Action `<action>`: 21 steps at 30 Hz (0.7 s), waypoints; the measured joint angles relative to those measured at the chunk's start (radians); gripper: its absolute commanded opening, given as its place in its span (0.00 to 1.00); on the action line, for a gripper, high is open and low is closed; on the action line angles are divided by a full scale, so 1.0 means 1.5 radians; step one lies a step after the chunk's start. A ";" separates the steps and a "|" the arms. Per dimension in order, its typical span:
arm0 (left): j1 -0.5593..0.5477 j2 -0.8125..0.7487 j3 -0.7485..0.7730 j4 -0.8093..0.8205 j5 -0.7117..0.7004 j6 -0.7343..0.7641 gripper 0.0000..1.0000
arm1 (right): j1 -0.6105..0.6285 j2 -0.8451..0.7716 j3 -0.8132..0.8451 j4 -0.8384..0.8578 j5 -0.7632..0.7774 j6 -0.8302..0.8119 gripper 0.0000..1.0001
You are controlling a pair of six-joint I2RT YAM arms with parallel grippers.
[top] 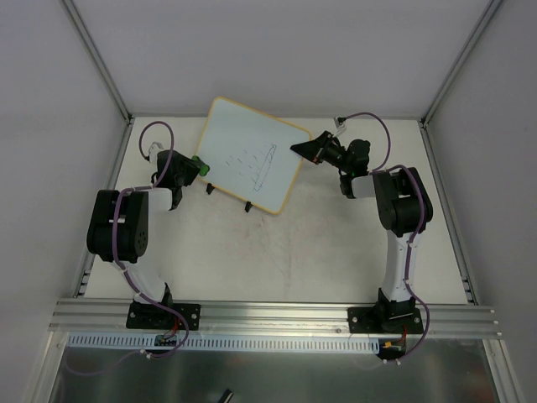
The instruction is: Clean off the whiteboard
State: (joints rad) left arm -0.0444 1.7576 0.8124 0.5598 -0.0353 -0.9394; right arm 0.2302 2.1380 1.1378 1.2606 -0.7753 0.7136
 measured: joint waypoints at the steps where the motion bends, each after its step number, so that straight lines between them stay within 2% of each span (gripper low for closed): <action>1: 0.000 0.000 0.001 -0.001 0.001 0.001 0.00 | 0.000 0.000 0.000 0.000 0.000 0.000 0.00; 11: -0.029 0.001 0.013 0.002 -0.028 0.052 0.00 | -0.003 0.000 0.000 0.000 0.000 0.001 0.00; 21: -0.156 0.001 0.087 -0.027 -0.079 0.166 0.00 | -0.006 0.000 0.000 0.000 0.001 0.001 0.00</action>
State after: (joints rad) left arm -0.2790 1.7596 0.9436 0.5194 -0.1543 -0.6903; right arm 0.2218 2.1380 1.1378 1.2610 -0.7742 0.7151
